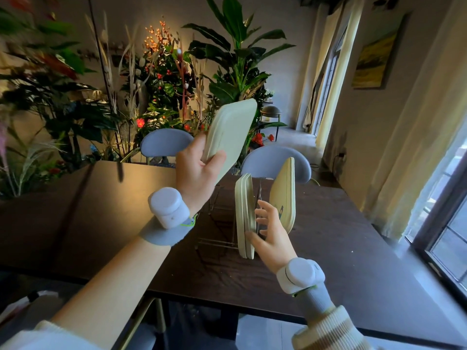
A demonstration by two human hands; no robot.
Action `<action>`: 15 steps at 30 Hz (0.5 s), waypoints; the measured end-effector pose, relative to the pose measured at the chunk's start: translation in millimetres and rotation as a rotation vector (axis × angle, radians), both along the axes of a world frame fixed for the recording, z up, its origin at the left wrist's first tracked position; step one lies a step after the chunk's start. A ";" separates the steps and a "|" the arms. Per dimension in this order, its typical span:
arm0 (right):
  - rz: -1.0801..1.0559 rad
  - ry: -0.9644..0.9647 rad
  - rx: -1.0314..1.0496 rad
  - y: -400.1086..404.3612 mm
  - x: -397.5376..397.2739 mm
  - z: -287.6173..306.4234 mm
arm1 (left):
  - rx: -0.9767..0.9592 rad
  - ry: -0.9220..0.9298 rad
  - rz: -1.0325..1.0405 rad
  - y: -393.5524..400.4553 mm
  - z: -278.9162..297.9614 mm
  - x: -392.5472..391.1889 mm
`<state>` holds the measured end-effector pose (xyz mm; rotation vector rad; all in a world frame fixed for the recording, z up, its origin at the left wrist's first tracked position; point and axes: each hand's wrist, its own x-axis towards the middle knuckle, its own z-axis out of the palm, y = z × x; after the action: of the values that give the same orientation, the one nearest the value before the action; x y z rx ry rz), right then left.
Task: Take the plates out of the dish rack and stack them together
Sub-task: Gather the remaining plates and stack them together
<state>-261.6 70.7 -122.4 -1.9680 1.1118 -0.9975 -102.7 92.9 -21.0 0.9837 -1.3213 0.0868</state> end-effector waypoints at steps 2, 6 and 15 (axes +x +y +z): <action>-0.010 -0.017 -0.008 -0.4 -2.0 1.0 | -0.048 -0.194 0.054 -3.1 -3.0 -5.9; -0.017 -0.069 -0.020 -0.7 -8.2 1.6 | -0.087 -0.438 0.094 -13.9 -11.2 -15.1; -0.358 -0.185 -0.638 2.8 -14.8 21.9 | -0.038 -0.928 0.070 -23.0 -21.7 -15.5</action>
<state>-276.5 73.6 -100.5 -2.1195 1.1558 -1.8713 -118.3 70.0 -42.8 0.9881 -2.1080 0.6835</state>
